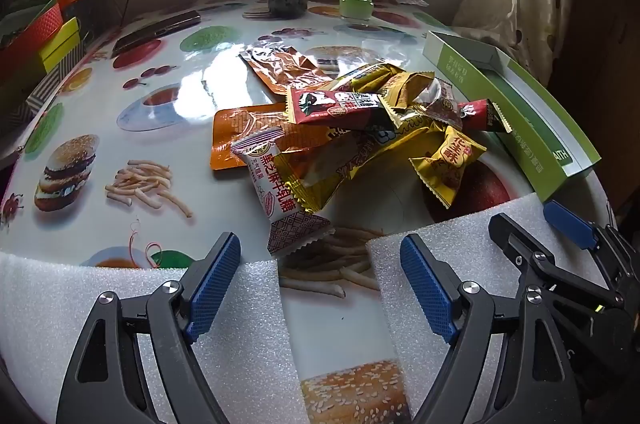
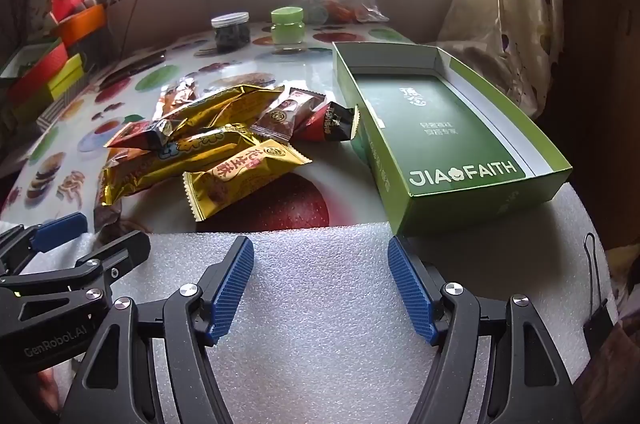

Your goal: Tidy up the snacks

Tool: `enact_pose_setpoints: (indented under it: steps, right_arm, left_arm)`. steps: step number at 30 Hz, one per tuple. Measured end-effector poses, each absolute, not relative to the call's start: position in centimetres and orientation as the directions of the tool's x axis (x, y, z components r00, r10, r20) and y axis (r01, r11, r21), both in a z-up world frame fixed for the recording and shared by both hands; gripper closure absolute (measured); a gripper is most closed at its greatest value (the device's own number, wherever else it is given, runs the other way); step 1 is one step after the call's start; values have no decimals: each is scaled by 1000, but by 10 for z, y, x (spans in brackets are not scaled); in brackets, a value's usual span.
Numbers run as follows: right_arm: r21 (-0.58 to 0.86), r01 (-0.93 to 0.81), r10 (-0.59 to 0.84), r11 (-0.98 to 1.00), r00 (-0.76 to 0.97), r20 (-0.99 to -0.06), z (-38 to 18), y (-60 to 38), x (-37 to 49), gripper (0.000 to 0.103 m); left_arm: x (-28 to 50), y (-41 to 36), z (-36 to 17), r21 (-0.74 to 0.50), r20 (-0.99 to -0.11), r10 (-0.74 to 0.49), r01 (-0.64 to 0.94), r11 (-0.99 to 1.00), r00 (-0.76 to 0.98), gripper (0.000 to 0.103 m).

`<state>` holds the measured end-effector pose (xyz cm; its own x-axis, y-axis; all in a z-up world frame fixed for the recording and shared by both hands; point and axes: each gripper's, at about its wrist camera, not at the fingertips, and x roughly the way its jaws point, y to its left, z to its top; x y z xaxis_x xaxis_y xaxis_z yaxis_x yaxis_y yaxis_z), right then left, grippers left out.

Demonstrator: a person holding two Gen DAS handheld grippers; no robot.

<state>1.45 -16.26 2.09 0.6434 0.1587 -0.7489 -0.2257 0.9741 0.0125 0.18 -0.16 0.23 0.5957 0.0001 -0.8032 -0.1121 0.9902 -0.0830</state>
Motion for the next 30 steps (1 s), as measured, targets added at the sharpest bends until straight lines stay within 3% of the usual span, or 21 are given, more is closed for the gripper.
enact_pose_setpoints:
  steps: [30]
  right_arm:
    - [11, -223, 158, 975, 654, -740, 20, -164, 12, 33]
  left_arm:
    - [-1, 1, 3, -77, -794, 8, -114, 990, 608, 21]
